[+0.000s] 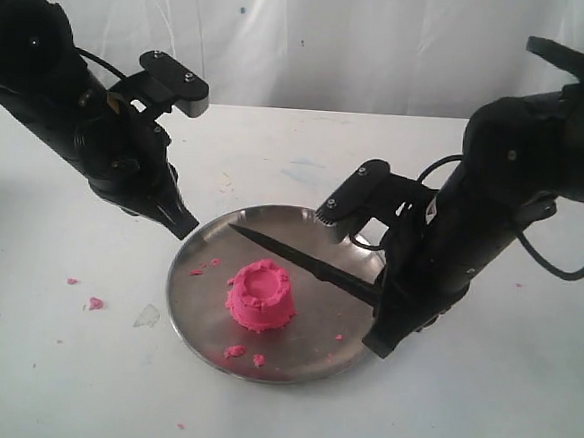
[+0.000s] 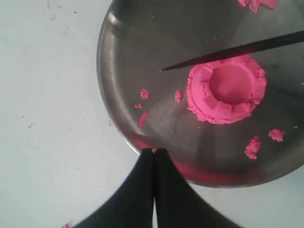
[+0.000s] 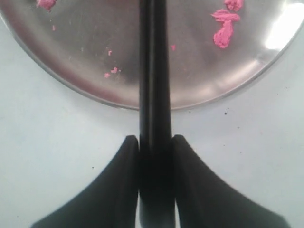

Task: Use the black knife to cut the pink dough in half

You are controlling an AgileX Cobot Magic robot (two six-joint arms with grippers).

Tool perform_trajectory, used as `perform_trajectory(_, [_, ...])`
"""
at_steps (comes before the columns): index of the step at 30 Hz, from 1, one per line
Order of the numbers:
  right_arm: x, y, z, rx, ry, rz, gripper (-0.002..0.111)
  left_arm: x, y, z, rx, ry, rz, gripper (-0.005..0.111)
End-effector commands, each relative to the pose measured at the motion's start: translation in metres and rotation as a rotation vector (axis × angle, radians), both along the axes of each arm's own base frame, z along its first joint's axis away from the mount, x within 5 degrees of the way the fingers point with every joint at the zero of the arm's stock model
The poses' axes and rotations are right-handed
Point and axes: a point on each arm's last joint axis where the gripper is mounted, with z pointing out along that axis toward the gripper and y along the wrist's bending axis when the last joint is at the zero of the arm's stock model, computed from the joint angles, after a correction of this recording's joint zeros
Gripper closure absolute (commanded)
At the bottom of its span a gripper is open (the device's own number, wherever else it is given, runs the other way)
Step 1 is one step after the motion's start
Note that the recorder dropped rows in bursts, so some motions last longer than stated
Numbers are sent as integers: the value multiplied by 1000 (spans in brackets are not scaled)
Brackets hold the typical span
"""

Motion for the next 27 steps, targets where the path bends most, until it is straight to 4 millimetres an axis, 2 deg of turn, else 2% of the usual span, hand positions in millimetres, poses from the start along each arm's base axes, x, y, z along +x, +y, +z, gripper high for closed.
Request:
perform_trajectory(1, [-4,0,-2,37,-32,-10,108,-2,-1,2,-8,8,-3,107])
perform_trajectory(7, [-5,1,-10,60,-44,-4,108,-3,-1,2,-6,20,-4,107])
perform_trajectory(18, [-9,4,-28,68,46,37,108,-2,-1,2,-7,16,-3,107])
perform_trajectory(27, [-7,5,-28,76,27,28,108,-3,-2,2,-21,19,4,107])
